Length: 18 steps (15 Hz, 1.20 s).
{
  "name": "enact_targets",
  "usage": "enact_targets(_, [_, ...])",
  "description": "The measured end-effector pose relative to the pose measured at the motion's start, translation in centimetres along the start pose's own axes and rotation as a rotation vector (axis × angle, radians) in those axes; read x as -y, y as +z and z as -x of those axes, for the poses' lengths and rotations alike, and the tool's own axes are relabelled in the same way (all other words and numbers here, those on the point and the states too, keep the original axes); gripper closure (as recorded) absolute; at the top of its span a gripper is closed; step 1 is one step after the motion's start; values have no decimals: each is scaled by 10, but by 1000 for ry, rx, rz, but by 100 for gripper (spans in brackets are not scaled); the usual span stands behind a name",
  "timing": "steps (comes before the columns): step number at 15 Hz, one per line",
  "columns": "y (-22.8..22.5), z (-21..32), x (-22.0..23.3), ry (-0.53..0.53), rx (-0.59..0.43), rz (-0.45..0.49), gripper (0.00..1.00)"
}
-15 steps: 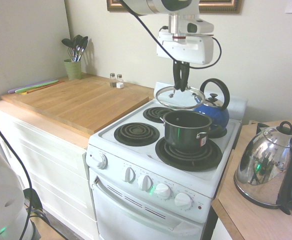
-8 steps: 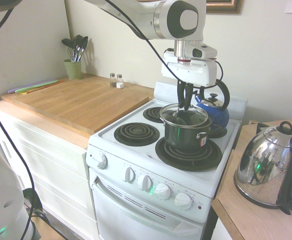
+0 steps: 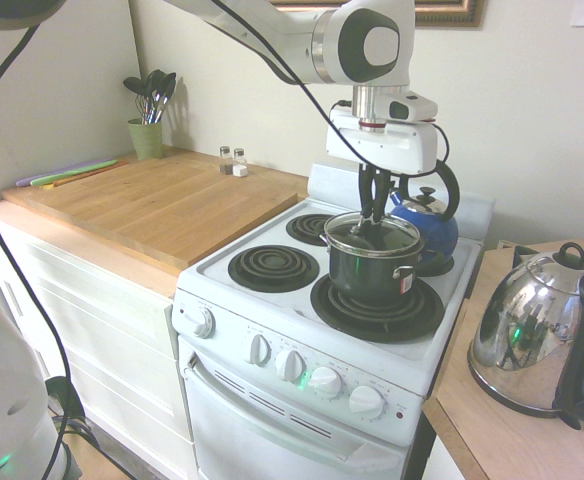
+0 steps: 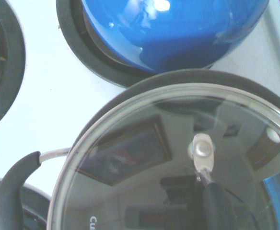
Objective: Cover the lid of the pot
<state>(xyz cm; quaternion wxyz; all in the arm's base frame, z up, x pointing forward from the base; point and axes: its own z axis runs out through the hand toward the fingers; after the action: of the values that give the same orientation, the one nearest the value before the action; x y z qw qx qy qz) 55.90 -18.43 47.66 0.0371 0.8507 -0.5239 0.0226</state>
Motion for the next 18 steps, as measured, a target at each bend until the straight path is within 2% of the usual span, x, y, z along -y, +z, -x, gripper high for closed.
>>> enact_targets(7, [6,3,12,-19,-1,11,100])
enact_targets(18, [12,6,13,-45,-60,104,100])
